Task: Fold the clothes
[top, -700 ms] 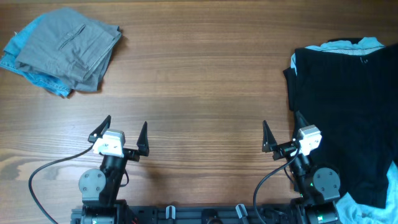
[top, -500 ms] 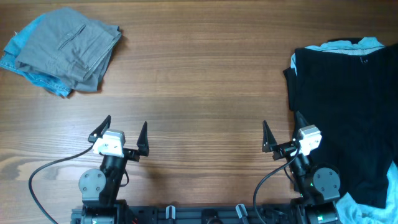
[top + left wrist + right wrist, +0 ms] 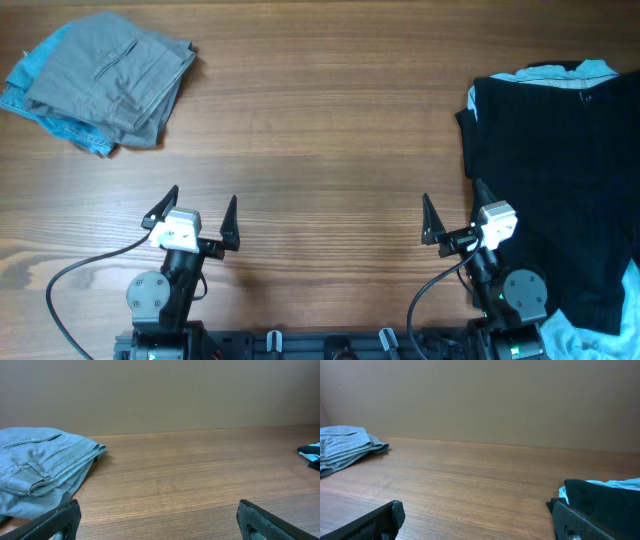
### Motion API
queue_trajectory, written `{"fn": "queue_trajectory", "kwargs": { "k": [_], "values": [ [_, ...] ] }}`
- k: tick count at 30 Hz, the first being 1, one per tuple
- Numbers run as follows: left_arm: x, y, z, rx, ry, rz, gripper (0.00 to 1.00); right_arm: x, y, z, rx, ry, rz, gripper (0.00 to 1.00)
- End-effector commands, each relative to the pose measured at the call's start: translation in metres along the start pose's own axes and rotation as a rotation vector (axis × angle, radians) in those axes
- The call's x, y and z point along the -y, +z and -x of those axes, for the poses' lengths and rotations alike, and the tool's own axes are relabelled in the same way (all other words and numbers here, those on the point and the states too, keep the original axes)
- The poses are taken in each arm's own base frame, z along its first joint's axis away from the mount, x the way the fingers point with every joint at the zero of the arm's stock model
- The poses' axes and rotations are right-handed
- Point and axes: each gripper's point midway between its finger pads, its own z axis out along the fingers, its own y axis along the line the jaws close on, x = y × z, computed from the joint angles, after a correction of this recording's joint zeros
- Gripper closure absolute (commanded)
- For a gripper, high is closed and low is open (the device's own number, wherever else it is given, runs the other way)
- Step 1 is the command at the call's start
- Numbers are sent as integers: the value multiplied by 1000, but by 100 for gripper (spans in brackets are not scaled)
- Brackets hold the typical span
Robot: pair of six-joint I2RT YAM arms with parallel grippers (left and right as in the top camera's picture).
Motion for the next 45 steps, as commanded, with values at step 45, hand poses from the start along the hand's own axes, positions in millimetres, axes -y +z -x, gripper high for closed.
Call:
{"fn": "queue_trajectory", "kwargs": {
  "k": [45],
  "values": [
    [9,68,106,-596,-213,-85,0,86,153,40,-799,298,-240,21]
  ]
}}
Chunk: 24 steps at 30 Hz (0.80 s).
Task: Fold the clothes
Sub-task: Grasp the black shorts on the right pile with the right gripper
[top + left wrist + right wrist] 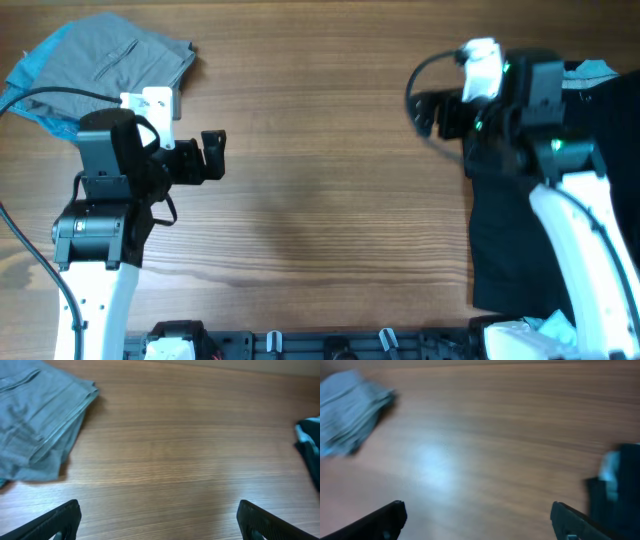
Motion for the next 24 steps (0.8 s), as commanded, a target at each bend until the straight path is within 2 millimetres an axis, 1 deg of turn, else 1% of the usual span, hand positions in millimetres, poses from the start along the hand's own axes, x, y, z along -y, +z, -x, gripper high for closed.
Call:
{"fn": "queue_trajectory", "kwargs": {
  "k": [1,2,3,4,5,6,8,10,11,14,16,17,19,21,23,24],
  "values": [
    [20,-8,12,32,-2,-111,0,94,28,-12,-58,224,-280,27],
    [22,-8,12,32,-2,-124,0,116,40,-25,-99,286,-333,29],
    [27,-9,11,31,-1,-152,0,134,58,-41,-152,336,-360,30],
    [29,-9,11,30,-1,-163,0,148,74,-57,-203,364,-380,34],
    [29,-9,11,30,-1,-162,0,160,87,-71,-244,377,-400,35],
    [29,-9,11,28,-1,-162,0,168,99,-83,-277,385,-417,36],
    [29,-8,10,25,-2,-162,0,177,120,-102,-339,340,-416,36],
    [28,-6,10,20,-3,-160,0,181,130,-113,-372,319,-414,36],
    [28,-5,9,17,-4,-160,0,186,131,-118,-385,318,-439,36],
    [26,1,6,-5,-11,-158,0,199,129,-120,-386,301,-512,40],
    [25,8,3,-29,-18,-157,0,207,125,-119,-380,289,-563,51],
    [23,12,1,-42,-22,-156,0,210,123,-119,-379,284,-586,52],
    [21,20,-3,-72,-32,-154,0,215,120,-119,-383,261,-613,60],
    [20,24,-6,-88,-37,-153,0,216,120,-119,-388,237,-617,63],
    [20,24,-8,-96,-40,-152,0,223,116,-121,-400,219,-660,67],
    [20,24,-9,-100,-41,-152,0,227,113,-122,-407,213,-687,76]
  ]
}}
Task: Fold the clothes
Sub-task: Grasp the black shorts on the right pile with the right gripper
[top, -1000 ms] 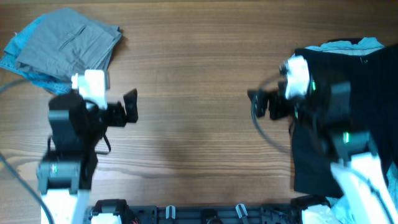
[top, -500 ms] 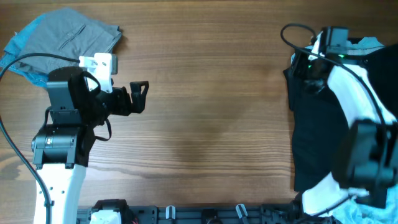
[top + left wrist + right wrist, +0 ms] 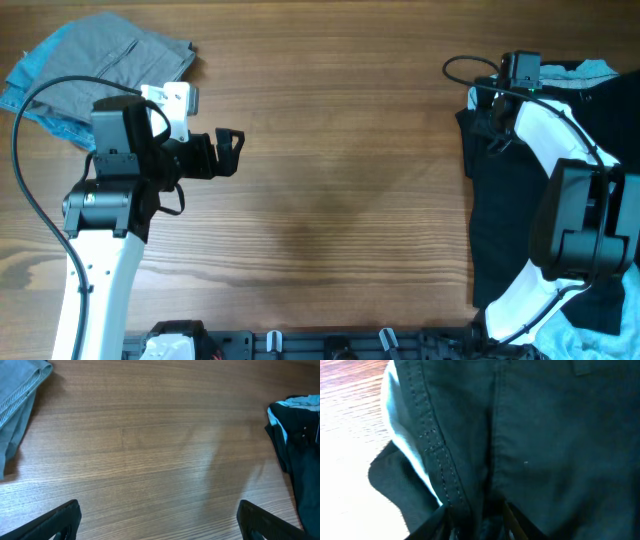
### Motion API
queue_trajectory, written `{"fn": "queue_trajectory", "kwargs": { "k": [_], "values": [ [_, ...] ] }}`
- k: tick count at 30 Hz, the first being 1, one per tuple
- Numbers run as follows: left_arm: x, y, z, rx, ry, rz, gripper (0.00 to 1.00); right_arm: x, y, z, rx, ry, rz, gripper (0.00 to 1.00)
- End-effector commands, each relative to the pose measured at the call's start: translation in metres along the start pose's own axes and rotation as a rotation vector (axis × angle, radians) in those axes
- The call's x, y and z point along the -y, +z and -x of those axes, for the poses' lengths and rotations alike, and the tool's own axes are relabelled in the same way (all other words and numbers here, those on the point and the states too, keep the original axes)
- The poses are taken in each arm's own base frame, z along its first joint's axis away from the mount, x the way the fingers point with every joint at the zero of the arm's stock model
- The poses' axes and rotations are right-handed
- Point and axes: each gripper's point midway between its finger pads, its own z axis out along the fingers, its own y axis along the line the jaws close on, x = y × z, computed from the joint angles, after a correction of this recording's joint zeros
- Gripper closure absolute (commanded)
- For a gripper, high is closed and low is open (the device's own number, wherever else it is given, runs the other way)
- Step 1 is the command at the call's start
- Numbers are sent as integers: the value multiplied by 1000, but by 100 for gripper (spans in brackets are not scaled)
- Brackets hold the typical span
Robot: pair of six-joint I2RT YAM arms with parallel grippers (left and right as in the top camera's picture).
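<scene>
A black garment (image 3: 560,190) lies spread at the table's right side, with a light blue piece (image 3: 592,68) showing at its far edge. My right gripper (image 3: 490,112) is down on its far left corner. The right wrist view is filled by the dark cloth (image 3: 545,435), and a stitched fold of it is pinched in the right gripper (image 3: 477,522). My left gripper (image 3: 226,150) hovers open over bare wood at the left. Its fingertips (image 3: 57,521) frame empty table, with the black garment (image 3: 300,435) far to the right.
A folded stack of grey trousers over a blue item (image 3: 105,65) lies at the far left corner, its edge (image 3: 15,405) also in the left wrist view. The wooden table (image 3: 340,180) runs between the two piles. More light cloth (image 3: 575,335) shows at the near right.
My right gripper has gone from open above the table's far right to down on the black garment, shut on a fold. The left gripper has shifted slightly right, still open.
Both arms first rested low at the near edge, grippers open. Later both were raised over the table, the left near the grey stack and the right by the black garment. Now the right one grips the garment's corner.
</scene>
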Motion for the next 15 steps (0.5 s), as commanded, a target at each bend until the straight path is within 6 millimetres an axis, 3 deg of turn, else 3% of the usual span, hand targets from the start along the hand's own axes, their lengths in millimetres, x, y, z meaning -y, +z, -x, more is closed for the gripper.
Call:
{"fn": "queue_trajectory", "kwargs": {
  "k": [1,3,8,10,13,15],
  "values": [
    [4,-3,4,2,-11,-17,0,19,5,-2,-12,-31,-110,81],
    [3,-3,0,-14,-17,-16,0,19,3,-4,-18,-42,-107,95],
    [3,-4,-1,-17,-18,-15,0,4,-24,15,51,-65,2,96],
    [6,-10,6,16,-6,-18,0,10,-53,35,140,-39,16,96],
    [12,-24,13,68,14,-22,0,34,-84,51,223,24,8,96],
    [16,-34,17,105,29,-25,0,34,-93,54,243,38,64,96]
  ]
}}
